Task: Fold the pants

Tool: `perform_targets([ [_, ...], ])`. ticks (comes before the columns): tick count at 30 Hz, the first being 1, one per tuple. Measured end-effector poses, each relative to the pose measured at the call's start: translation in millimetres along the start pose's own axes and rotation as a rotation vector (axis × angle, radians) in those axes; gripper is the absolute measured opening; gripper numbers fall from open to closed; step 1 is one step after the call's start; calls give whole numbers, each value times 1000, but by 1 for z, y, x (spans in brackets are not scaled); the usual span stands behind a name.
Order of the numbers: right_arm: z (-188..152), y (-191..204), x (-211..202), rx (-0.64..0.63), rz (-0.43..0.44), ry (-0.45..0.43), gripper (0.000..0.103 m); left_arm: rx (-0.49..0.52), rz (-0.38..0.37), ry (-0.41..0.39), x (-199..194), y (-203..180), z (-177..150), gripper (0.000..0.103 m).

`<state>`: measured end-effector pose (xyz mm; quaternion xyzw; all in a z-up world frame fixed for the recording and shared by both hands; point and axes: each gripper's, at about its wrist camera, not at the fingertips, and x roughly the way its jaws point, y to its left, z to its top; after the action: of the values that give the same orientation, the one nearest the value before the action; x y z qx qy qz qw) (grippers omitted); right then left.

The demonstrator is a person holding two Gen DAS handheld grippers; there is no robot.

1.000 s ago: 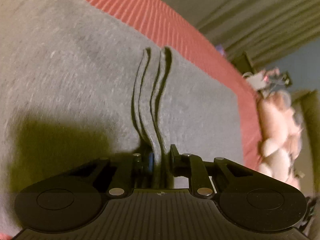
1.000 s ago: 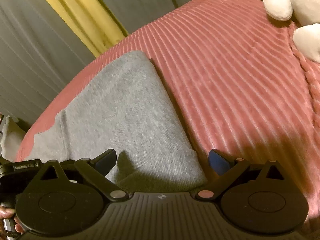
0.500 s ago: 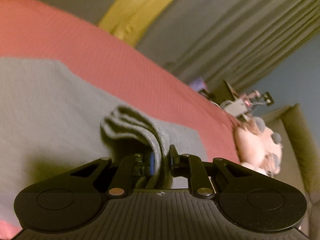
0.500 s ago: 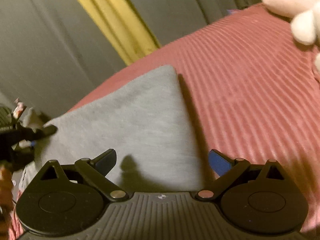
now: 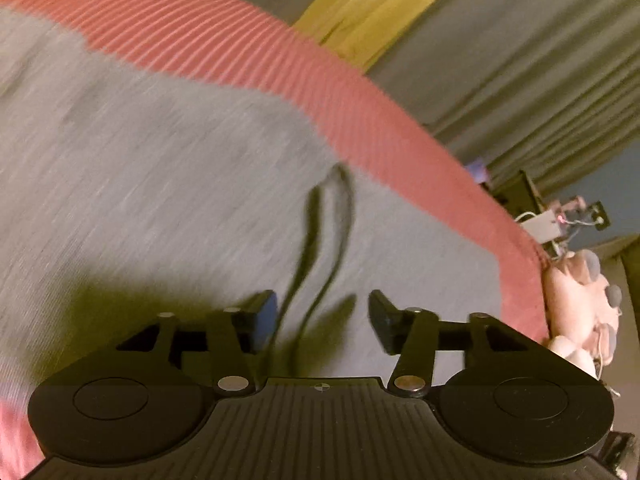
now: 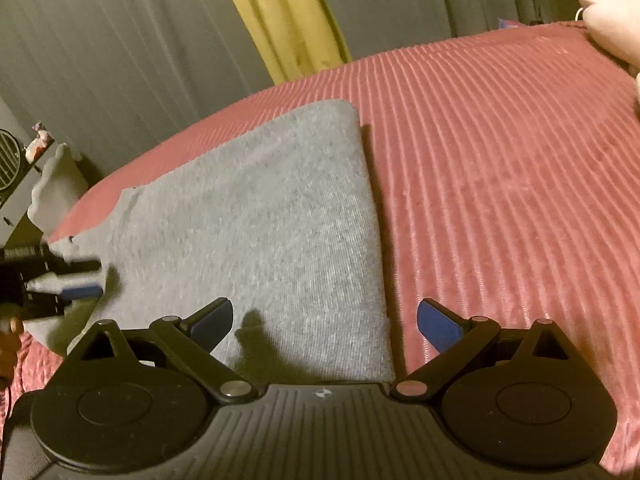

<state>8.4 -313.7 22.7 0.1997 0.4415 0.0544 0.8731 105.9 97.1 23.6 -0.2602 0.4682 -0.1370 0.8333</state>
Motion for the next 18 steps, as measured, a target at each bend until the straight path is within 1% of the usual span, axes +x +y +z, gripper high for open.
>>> perform_targets([
  [2,0,-2,2,16,-14,17,99,18,-5,-18,10,-9,10,70],
  [3,0,-4,4,30,-18,24,99,19,-6,-19,18,-14,17,70],
  [4,1,-6,5,44,-20,26,99,17,-3,-20,25,-15,20,68],
  [5,1,-7,5,55,-20,23,99,14,-1,-27,29,-15,20,64],
  [7,2,-9,5,64,-22,17,99,25,8,-31,39,-17,22,33],
  [8,0,-8,5,64,-24,18,99,38,33,-27,42,-19,21,18],
  [9,0,-8,6,60,-27,19,99,57,49,-33,41,-23,20,17],
  [13,-1,-8,6,44,-25,8,99,219,64,-158,21,-53,13,17],
  [14,-1,-8,6,44,-22,3,99,255,79,-182,15,-58,12,17],
  [15,0,-9,6,45,-20,1,99,289,109,-199,14,-61,12,18],
  [16,1,-10,6,47,-21,3,99,309,172,-209,17,-62,10,20],
  [17,0,-11,7,48,-22,6,99,310,242,-200,22,-62,10,28],
  [18,1,-11,8,47,-27,11,99,302,333,-182,29,-59,11,33],
])
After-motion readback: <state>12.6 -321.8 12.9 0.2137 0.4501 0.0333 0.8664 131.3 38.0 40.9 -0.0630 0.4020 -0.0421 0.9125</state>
